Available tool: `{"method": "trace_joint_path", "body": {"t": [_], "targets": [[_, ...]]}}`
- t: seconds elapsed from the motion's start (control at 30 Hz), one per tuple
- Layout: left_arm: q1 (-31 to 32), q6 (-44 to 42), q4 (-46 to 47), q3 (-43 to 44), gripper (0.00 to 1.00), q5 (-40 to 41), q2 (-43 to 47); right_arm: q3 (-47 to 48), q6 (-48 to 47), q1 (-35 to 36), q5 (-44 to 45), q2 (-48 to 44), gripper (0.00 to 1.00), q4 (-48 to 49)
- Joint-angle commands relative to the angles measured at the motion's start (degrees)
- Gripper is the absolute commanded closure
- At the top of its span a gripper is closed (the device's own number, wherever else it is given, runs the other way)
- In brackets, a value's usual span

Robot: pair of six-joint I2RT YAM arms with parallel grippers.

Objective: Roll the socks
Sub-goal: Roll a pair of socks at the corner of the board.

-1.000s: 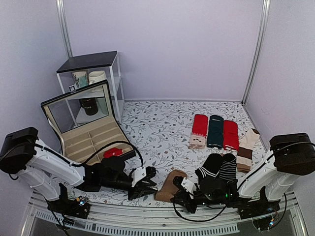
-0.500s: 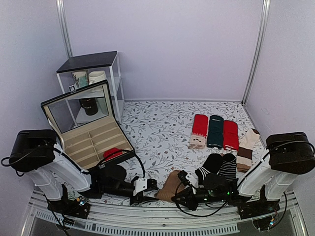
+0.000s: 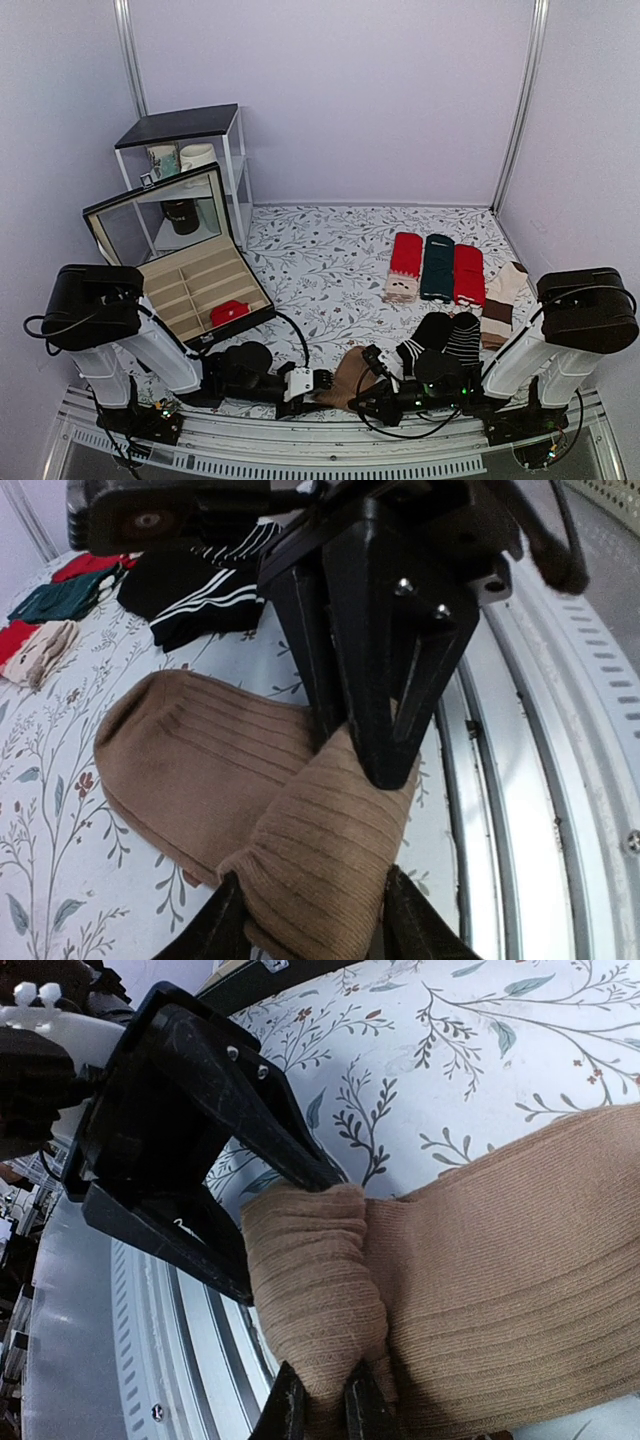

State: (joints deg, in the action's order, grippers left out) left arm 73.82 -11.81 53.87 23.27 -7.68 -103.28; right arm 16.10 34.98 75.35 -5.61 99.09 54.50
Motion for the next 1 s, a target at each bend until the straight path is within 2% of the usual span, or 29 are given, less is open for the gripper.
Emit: {"method": "trace_joint_path", "body": {"t": [0.0, 0.13, 0.33, 0.43, 0.47, 0.6, 0.73, 0.83, 0.97], "targets": [[0.95, -0.02, -1.05, 2.11, 0.58, 0.59, -2.66, -2.82, 0.44, -0.07, -2.88, 3.59, 1.0, -14.45], [0.93, 1.16, -5.19, 3.96, 0.7, 0.59, -4.09, -2.91, 0.29, -0.36, -3.24, 3.11, 1.0, -14.52], [0.97, 4.3, -8.91, 4.69, 1.0, -1.56, -4.91, -2.91, -0.35, -0.77, -3.92, 2.7, 1.0, -14.6], [1.04, 6.27, -12.73, 5.43, 1.0, -3.5, -4.55, -2.35, -0.81, -1.32, -3.96, 1.8, 0.99, -15.88], [1.05, 7.59, -15.51, 6.11, 1.0, -3.58, -4.29, -1.86, -0.94, -1.62, -3.58, 0.97, 0.95, -17.16], [1.06, 13.95, -25.89, 8.23, 1.0, -2.97, -2.76, 1.12, -2.47, -2.18, 2.0, -5.44, 0.67, -26.97], [0.99, 19.49, -31.24, 8.24, 1.0, -1.96, -1.58, 5.55, -5.13, -2.22, 10.03, -14.02, 0.49, -36.99], [0.98, 22.32, -32.72, 8.12, 1.0, -3.72, -2.01, 5.49, -9.07, -2.22, 12.83, -19.18, 0.45, -38.19], [0.18, 24.67, -33.59, 8.67, 1.0, -8.36, -4.1, -1.36, -15.6, -2.03, 12.87, -24.89, 0.45, -30.44]]}}
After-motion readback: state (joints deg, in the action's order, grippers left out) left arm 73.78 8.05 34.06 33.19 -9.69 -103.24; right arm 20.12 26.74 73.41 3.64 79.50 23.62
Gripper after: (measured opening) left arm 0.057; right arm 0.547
